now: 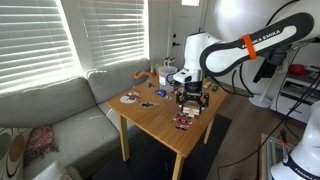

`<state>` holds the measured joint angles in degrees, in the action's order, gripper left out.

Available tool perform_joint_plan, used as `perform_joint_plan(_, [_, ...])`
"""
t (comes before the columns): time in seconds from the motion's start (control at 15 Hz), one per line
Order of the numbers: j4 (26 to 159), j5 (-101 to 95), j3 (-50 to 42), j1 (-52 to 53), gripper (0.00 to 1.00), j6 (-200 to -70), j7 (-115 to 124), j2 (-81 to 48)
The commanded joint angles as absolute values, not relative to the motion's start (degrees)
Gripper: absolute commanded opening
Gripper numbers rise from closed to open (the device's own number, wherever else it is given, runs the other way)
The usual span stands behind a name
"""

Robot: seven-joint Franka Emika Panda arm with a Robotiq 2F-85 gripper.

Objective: Stack up the wooden chips on the left

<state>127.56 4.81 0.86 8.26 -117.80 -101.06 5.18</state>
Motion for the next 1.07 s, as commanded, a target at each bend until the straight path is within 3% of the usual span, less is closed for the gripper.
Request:
perform_joint_plan(0.0, [128.0,4.3,1.8,7.2,0.60,-118.9,-100.5,5.6])
perform_joint_plan(1.0, [130.4,1.9,0.5,5.1,0.60,-118.9,-100.3,12.0])
